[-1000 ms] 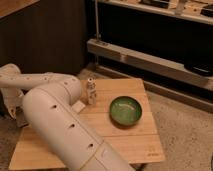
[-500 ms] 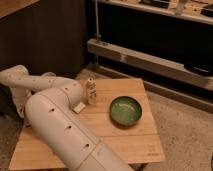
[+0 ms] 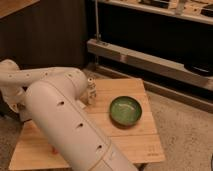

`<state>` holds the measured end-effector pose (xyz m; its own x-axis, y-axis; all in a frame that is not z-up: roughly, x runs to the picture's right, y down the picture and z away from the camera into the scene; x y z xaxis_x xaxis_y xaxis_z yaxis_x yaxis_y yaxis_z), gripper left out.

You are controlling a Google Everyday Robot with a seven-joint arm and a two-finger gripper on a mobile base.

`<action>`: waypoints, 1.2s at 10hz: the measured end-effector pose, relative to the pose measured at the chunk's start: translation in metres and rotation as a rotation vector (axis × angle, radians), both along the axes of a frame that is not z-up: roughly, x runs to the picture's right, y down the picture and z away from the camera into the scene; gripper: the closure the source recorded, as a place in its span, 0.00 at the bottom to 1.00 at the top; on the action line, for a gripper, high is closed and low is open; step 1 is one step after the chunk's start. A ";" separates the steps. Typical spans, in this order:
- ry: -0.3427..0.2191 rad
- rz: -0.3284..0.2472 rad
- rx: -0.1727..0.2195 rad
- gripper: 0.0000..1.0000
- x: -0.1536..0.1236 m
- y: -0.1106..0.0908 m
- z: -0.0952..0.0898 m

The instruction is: Place the eraser in the ceramic cup

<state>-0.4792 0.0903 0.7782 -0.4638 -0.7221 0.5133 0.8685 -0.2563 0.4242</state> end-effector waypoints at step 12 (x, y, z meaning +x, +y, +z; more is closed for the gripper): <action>-0.065 0.363 0.223 1.00 0.145 -0.157 -0.035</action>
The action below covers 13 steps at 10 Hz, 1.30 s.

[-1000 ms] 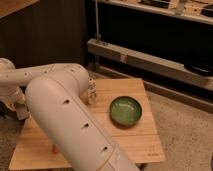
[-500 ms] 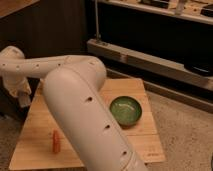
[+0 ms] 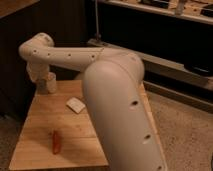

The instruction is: Place the eraser in the ceramic cup

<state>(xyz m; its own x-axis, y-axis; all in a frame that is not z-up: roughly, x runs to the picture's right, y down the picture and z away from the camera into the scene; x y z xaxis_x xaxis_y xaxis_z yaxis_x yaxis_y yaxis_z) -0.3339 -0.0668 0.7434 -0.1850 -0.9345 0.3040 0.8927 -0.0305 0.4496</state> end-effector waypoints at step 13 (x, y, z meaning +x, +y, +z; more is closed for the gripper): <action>0.208 0.184 -0.013 1.00 0.141 0.020 -0.039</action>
